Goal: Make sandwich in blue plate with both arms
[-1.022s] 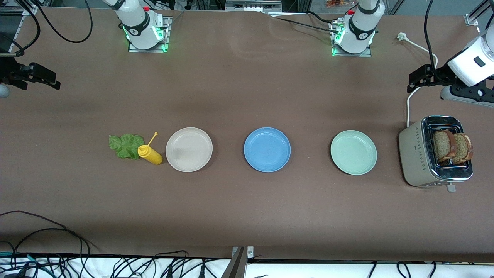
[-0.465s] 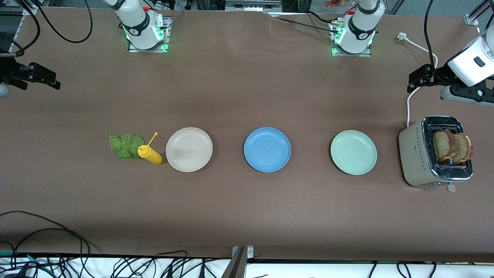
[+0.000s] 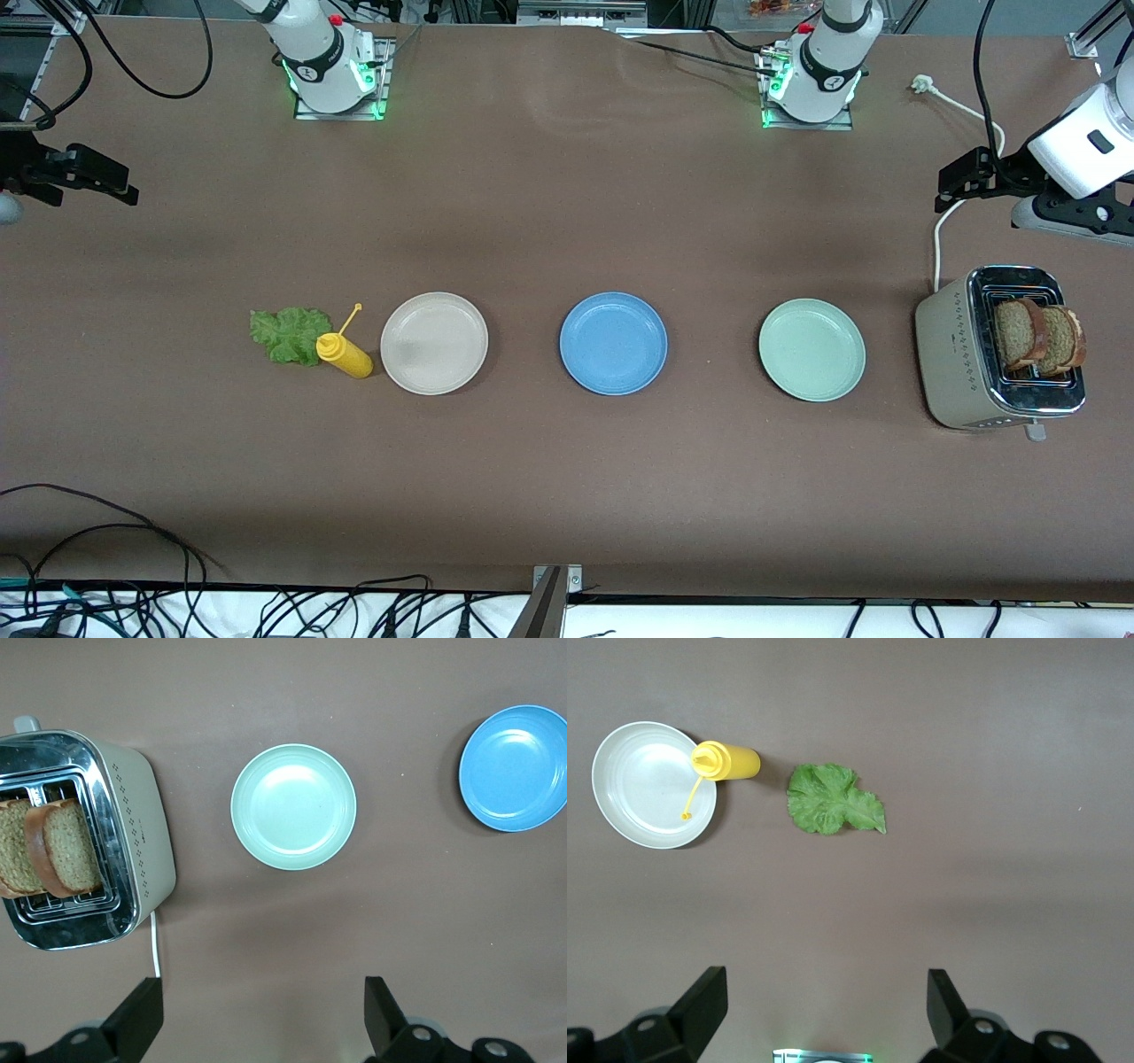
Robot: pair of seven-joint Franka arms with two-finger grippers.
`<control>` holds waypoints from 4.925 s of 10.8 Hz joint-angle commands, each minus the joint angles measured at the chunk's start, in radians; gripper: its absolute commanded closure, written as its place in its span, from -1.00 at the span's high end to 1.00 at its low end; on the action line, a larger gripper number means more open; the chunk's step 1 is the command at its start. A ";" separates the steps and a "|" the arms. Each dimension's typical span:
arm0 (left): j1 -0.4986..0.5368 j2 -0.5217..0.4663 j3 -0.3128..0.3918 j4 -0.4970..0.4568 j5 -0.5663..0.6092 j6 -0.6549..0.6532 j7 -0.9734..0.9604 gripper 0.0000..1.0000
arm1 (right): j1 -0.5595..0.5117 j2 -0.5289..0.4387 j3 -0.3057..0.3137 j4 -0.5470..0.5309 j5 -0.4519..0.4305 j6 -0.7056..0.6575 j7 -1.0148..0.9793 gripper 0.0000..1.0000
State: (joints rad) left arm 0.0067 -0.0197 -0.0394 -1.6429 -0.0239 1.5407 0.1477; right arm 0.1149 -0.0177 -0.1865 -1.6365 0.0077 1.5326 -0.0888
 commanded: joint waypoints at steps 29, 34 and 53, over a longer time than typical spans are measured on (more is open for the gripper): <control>0.136 0.256 0.009 0.201 0.084 0.079 0.120 1.00 | 0.002 0.015 -0.037 0.058 -0.009 -0.081 -0.068 1.00; 0.246 0.406 0.006 0.147 0.075 0.312 0.240 1.00 | 0.002 0.015 -0.037 0.058 -0.009 -0.081 -0.068 1.00; 0.320 0.408 -0.003 0.253 0.111 0.011 0.234 -1.00 | 0.000 0.013 -0.039 0.060 -0.009 -0.088 -0.083 1.00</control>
State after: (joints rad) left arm 0.3225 0.4060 -0.0284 -1.4956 0.0540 1.6953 0.3683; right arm 0.1160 -0.0104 -0.2232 -1.6037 0.0075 1.4682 -0.1572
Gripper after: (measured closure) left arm 0.907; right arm 0.000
